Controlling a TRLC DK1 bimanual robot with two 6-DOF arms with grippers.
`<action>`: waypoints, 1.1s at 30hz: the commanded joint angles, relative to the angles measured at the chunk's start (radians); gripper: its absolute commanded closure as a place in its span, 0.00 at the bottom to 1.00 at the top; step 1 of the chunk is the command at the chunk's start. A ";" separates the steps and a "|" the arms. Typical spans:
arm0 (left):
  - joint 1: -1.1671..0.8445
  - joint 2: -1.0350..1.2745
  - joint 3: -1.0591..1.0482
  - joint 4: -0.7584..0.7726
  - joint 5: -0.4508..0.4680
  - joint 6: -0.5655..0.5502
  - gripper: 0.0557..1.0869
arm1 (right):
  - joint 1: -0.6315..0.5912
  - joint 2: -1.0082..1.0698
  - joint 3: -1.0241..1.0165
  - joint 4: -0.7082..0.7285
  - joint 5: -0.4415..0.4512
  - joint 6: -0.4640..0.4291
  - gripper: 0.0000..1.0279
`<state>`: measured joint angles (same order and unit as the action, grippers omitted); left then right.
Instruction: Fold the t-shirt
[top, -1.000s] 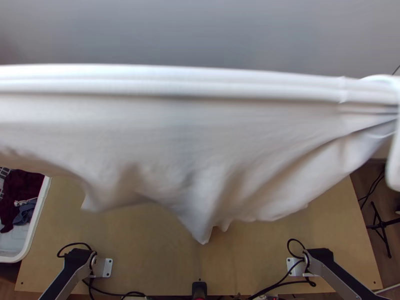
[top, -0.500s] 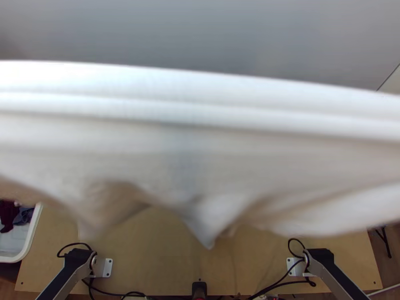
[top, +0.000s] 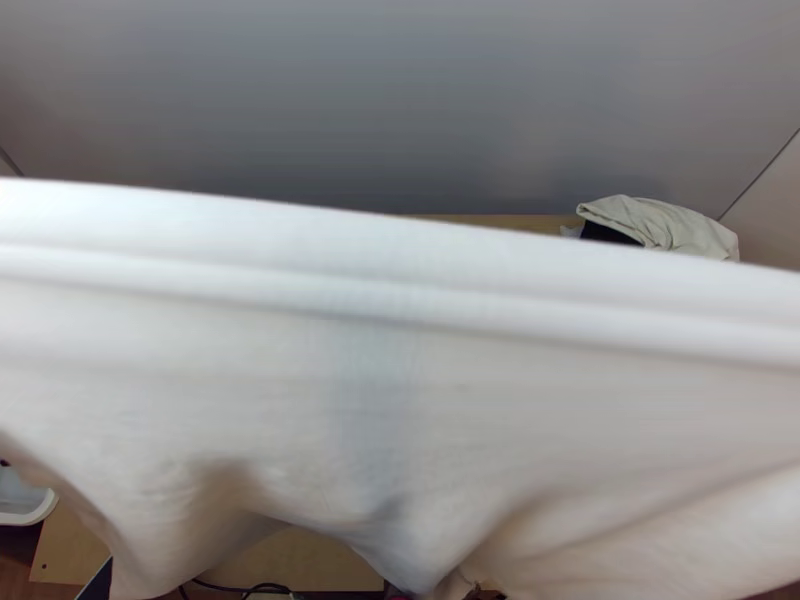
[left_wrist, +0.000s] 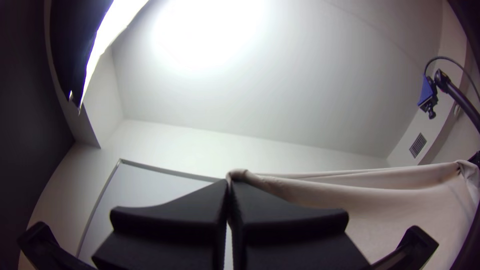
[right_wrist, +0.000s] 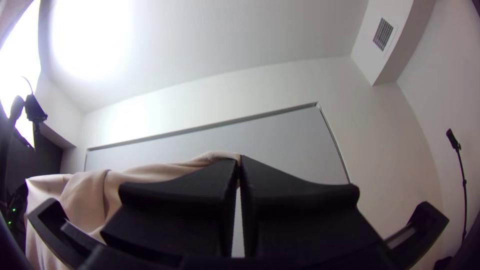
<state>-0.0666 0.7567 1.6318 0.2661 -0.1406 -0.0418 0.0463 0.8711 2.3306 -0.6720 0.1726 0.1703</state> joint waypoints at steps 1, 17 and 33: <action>0.002 -0.077 -0.202 -0.041 -0.008 -0.012 0.96 | 0.035 -0.009 -0.086 -0.130 0.004 -0.002 0.97; 0.005 -0.082 -0.771 0.147 0.072 0.105 0.96 | 0.132 -0.130 -1.105 0.262 -0.001 -0.137 0.97; 0.005 0.613 -0.673 0.446 0.105 0.143 0.96 | 0.083 0.661 -1.067 0.808 -0.012 -0.212 0.97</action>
<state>-0.0700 1.0794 0.8787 0.6327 -0.0448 0.0803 0.1661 1.1801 1.1110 0.0154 0.1677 -0.0319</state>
